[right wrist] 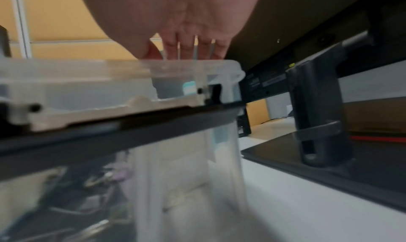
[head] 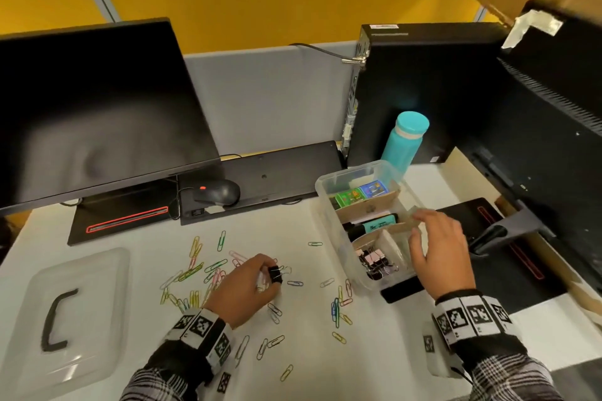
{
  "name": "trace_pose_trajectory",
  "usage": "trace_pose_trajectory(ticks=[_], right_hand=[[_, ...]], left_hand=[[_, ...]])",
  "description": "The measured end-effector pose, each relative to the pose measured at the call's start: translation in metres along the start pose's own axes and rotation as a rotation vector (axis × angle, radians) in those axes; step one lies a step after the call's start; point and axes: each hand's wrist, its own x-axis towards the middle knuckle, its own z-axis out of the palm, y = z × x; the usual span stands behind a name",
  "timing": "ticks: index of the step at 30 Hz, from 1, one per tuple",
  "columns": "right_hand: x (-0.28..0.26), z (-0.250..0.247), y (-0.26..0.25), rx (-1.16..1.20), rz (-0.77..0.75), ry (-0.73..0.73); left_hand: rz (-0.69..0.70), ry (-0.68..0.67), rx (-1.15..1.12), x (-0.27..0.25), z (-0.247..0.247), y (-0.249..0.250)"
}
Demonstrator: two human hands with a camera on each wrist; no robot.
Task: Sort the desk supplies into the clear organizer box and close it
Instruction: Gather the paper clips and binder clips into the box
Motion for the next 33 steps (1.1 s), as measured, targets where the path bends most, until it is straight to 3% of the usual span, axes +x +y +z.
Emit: trace_pose_trajectory(ticks=[3,9,15,20,23,26,28,30,33], right_hand=[[0.001,0.011,0.015,-0.008,0.150,-0.055],[-0.001,0.017,0.019,0.052,0.153,-0.034],[-0.002,0.017,0.018,0.067,0.138,0.007],[-0.002,0.016,0.018,0.041,0.140,-0.037],[-0.002,0.010,0.015,-0.011,0.125,-0.068],[-0.007,-0.005,-0.005,0.006,0.016,-0.041],[-0.013,-0.015,-0.028,0.042,-0.142,-0.040],[-0.023,-0.015,-0.052,0.073,-0.362,-0.089],[-0.051,0.011,-0.079,0.105,-0.673,-0.297]], left_hand=[[0.123,-0.004,0.019,0.001,-0.006,0.042],[0.361,0.028,0.282,0.022,0.003,0.139],[0.424,-0.156,0.622,0.058,0.034,0.179],[0.390,-0.227,0.508,0.069,0.046,0.176],[0.440,-0.163,0.355,0.064,0.037,0.172],[0.499,0.072,0.214,0.049,0.012,0.158],[0.435,0.195,0.180,0.040,-0.004,0.130],[0.335,0.253,0.170,0.030,-0.011,0.094],[0.202,0.219,0.164,0.008,-0.005,0.044]])
